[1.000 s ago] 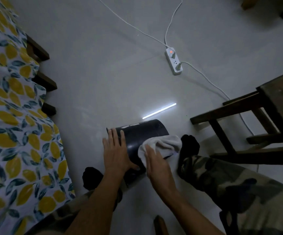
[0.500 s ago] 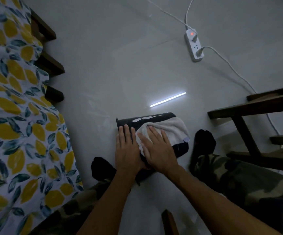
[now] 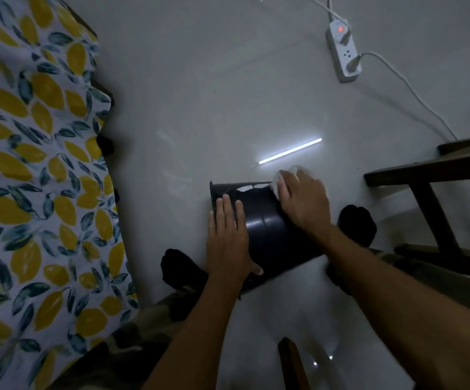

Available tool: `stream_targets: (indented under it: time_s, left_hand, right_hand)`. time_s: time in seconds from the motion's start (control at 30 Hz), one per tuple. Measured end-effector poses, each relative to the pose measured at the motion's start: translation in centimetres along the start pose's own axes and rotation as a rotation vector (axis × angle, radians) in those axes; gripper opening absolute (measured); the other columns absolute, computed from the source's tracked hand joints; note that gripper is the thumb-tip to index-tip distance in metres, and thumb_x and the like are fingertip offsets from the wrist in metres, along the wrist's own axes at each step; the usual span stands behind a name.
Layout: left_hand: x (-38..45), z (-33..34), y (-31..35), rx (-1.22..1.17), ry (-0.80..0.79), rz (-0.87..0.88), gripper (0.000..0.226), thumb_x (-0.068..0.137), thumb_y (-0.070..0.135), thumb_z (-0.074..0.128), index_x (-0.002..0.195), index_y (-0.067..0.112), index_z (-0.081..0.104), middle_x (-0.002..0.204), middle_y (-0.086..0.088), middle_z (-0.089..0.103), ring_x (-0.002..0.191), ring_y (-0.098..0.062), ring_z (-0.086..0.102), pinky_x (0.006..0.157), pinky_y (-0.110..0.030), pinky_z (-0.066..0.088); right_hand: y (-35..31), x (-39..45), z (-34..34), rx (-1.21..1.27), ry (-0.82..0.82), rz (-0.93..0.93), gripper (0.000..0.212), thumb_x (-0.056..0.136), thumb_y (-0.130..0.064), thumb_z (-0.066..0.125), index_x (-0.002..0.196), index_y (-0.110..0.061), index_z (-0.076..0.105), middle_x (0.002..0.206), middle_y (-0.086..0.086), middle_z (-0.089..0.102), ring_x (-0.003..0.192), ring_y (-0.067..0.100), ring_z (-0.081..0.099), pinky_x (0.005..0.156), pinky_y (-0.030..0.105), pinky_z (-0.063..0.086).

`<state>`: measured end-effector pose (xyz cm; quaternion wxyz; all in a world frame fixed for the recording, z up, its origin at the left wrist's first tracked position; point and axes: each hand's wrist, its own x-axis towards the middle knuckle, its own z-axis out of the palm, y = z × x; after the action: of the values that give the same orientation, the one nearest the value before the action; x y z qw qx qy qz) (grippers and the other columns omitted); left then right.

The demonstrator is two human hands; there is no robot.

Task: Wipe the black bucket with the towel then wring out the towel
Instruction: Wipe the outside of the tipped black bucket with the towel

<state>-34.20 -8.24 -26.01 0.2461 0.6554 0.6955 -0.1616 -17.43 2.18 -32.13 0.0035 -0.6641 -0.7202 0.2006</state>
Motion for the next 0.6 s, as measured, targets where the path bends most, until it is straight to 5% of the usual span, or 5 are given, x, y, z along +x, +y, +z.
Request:
stream_targets:
  time_s: [0.1,0.23,0.37,0.47,0.6]
  left_hand:
    - [-0.9,1.1,-0.1,0.012,0.022,0.008,0.158,0.049,0.080,0.078,0.157,0.006,-0.010,0.162,-0.022,-0.023,0.151,-0.037,-0.016,0.122,-0.049,-0.007]
    - [-2.0,2.5,0.2,-0.024,0.186,-0.007,0.130,0.069,0.085,0.054,0.157,0.000,0.009,0.164,-0.025,-0.002,0.153,-0.037,0.000,0.123,-0.053,0.012]
    - [-0.4,1.3,0.3,-0.035,0.104,-0.102,0.157,0.047,0.092,0.063,0.157,0.000,-0.001,0.163,-0.026,-0.008,0.152,-0.038,-0.006,0.123,-0.053,0.003]
    - [0.0,0.7,0.3,-0.018,0.025,-0.111,0.165,0.043,0.087,0.073,0.155,0.002,-0.013,0.161,-0.025,-0.021,0.151,-0.039,-0.015,0.123,-0.053,0.000]
    - [-0.7,1.0,1.2,-0.020,0.015,-0.048,0.164,0.044,0.081,0.079,0.156,0.004,-0.013,0.160,-0.023,-0.026,0.150,-0.039,-0.018,0.123,-0.053,-0.002]
  right_hand:
    - [-2.3,-7.8,0.8,0.011,0.004,-0.068,0.052,0.102,-0.036,0.032,0.148,-0.017,0.048,0.150,0.021,0.049,0.145,0.036,0.040,0.118,0.056,0.029]
    - [-4.9,-11.6,1.5,0.045,-0.129,-0.350,0.059,0.099,-0.039,0.036,0.154,-0.019,0.037,0.158,0.014,0.042,0.151,0.032,0.031,0.123,0.056,0.023]
    - [-5.9,-5.4,0.4,0.046,-0.084,-0.440,0.051,0.103,-0.039,0.036,0.148,-0.019,0.046,0.157,0.010,0.044,0.150,0.027,0.033,0.122,0.048,0.027]
    - [-6.2,0.0,0.1,0.014,-0.049,-0.296,0.037,0.102,-0.039,0.033,0.126,-0.022,0.057,0.138,0.011,0.060,0.131,0.029,0.054,0.109,0.046,0.044]
    - [-2.4,5.0,0.0,-0.120,-0.176,-0.065,0.048,0.098,-0.042,0.025,0.105,-0.013,0.063,0.104,0.014,0.070,0.090,0.037,0.068,0.085,0.046,0.052]
